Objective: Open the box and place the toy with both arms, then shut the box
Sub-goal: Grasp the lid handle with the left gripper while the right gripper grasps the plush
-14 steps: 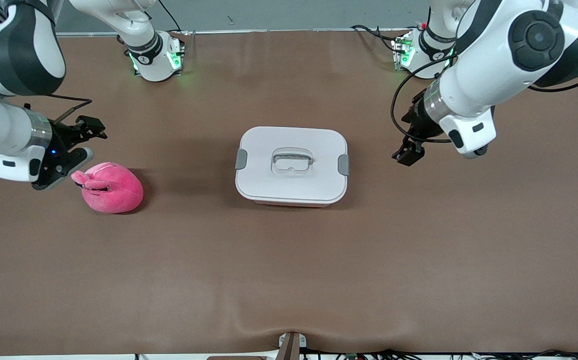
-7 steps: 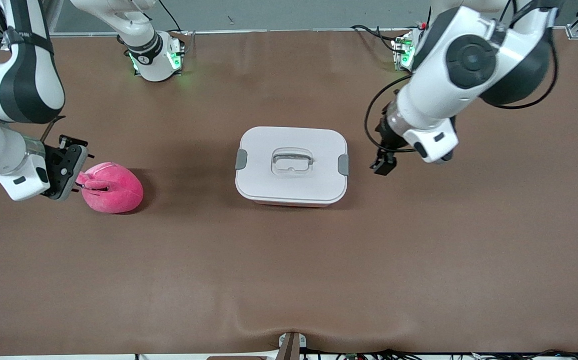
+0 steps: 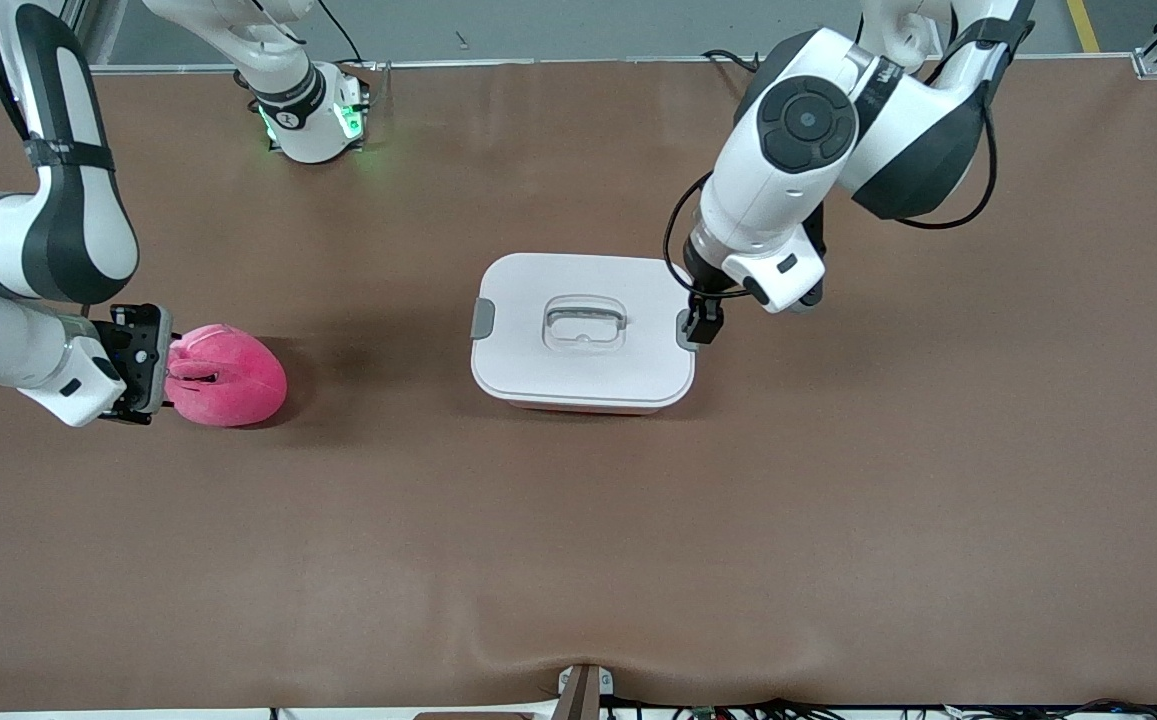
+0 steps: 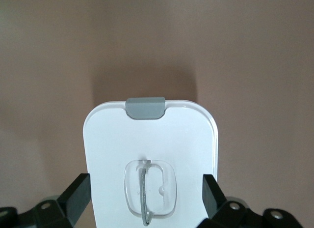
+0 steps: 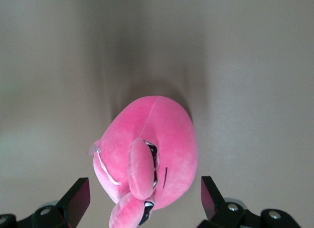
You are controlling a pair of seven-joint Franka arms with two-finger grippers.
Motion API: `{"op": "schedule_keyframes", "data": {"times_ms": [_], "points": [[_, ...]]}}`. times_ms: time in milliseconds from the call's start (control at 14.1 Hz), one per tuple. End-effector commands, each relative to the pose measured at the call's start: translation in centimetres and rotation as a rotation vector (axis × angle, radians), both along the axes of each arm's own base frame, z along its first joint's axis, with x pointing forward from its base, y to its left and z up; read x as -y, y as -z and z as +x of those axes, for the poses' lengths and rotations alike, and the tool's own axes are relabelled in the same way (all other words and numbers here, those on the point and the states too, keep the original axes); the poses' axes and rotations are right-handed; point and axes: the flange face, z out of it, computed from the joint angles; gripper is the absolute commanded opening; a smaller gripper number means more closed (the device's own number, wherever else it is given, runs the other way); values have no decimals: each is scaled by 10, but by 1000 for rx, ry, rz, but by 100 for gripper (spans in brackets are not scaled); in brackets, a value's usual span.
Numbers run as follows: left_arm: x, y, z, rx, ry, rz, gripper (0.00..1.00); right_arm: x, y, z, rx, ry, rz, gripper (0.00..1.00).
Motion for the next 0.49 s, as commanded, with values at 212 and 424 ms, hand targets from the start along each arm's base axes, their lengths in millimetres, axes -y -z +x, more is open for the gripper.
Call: {"op": "schedule_keyframes", "data": {"times_ms": [212,424], "points": [[54,35,-18,37,-44,48,100,6,30,-19,7,0,37,100],[74,52,-23,43,-92,36,100,14,47,-24,40,-25,76,100]]}}
